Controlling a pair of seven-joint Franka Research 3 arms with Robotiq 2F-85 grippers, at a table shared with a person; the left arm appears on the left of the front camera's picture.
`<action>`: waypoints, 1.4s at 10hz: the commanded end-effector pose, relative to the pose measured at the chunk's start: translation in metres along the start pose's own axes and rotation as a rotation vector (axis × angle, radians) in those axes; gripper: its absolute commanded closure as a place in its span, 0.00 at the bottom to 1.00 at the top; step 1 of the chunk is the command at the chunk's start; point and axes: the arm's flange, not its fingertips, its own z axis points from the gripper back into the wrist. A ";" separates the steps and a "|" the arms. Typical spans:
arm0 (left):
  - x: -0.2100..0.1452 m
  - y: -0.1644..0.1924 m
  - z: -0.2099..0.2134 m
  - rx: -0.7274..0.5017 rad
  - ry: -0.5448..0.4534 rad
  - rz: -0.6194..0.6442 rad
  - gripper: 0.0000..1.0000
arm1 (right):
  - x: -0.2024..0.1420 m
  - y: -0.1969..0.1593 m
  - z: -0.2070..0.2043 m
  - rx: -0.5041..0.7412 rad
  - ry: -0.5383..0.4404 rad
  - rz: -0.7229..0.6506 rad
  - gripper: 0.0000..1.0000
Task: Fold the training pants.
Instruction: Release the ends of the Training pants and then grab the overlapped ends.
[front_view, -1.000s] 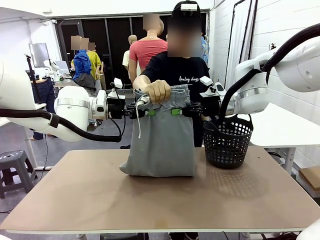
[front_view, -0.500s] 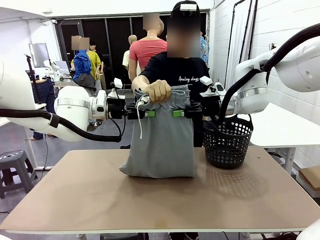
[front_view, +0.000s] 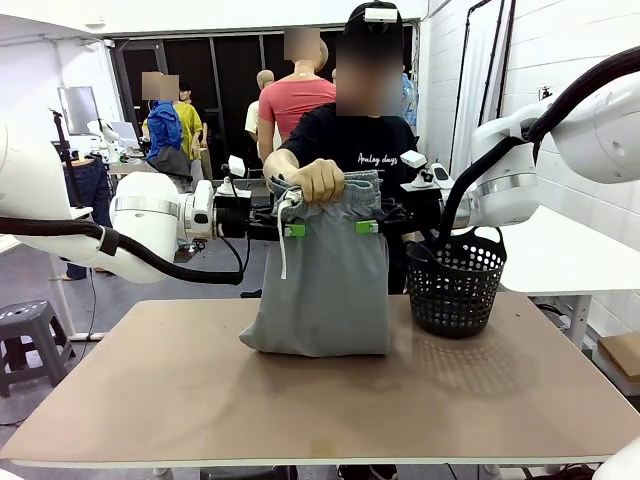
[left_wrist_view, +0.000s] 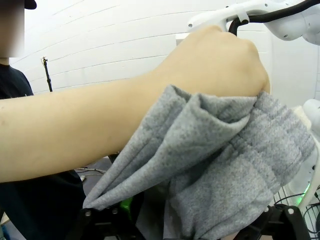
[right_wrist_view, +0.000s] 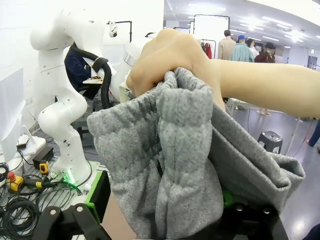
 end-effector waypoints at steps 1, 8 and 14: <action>0.001 -0.005 0.002 0.002 -0.027 0.000 0.00 | 0.005 -0.004 0.002 0.010 -0.023 -0.035 0.00; -0.011 -0.018 0.015 0.070 -0.013 0.050 0.00 | -0.003 0.005 0.022 -0.034 0.017 -0.035 0.00; -0.011 -0.026 0.023 0.231 0.002 0.022 0.00 | -0.007 0.010 0.031 -0.208 0.050 0.094 0.00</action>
